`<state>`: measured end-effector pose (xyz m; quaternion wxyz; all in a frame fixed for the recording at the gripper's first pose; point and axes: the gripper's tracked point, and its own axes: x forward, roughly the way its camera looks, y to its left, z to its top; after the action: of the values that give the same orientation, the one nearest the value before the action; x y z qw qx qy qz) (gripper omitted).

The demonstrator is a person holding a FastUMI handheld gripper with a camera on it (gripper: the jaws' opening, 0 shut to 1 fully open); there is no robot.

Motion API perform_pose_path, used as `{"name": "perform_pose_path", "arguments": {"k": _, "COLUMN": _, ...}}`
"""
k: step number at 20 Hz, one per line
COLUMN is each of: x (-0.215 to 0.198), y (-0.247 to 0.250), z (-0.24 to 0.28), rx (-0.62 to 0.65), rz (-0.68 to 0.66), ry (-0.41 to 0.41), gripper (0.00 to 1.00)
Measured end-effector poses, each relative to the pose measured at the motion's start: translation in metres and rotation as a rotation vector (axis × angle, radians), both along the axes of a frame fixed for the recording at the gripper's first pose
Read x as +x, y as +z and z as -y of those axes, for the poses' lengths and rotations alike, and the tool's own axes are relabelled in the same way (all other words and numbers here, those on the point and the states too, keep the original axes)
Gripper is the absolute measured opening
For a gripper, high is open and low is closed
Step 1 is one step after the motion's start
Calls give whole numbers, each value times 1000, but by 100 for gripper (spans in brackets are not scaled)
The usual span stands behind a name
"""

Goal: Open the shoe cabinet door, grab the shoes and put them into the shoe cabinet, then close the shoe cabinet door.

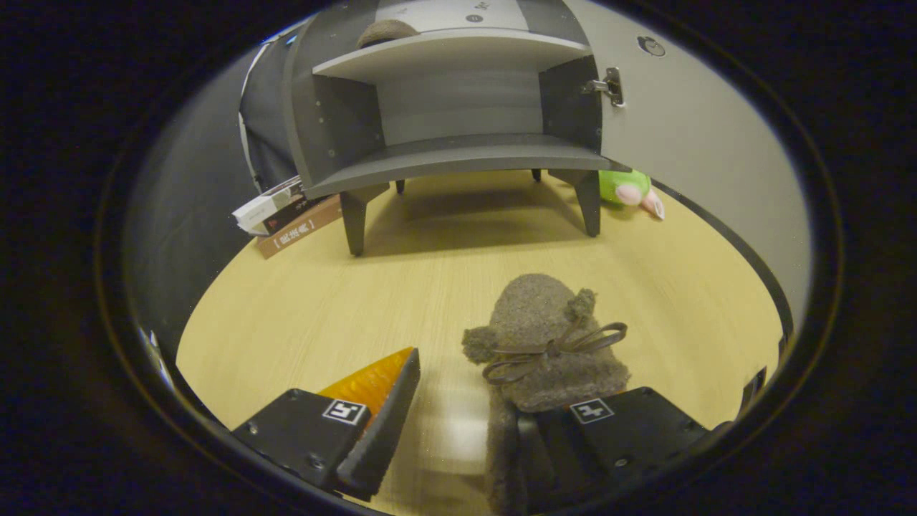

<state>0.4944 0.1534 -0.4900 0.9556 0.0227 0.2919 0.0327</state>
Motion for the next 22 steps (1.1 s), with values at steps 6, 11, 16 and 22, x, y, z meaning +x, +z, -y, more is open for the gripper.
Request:
{"name": "perform_pose_path", "arguments": {"k": 6, "x": 1, "y": -3, "z": 17, "rx": -57, "rz": -32, "ry": -60, "gripper": 16}}
{"name": "perform_pose_path", "arguments": {"k": 11, "x": -11, "y": 20, "z": -2, "rx": -19, "rz": -32, "ry": -29, "gripper": 9}}
{"name": "perform_pose_path", "arguments": {"k": 16, "x": -28, "y": 87, "z": -13, "rx": -56, "rz": 32, "ry": -2, "gripper": 8}}
{"name": "perform_pose_path", "arguments": {"k": 22, "x": -53, "y": 188, "z": -21, "rx": -46, "rz": 153, "ry": 2, "gripper": 8}}
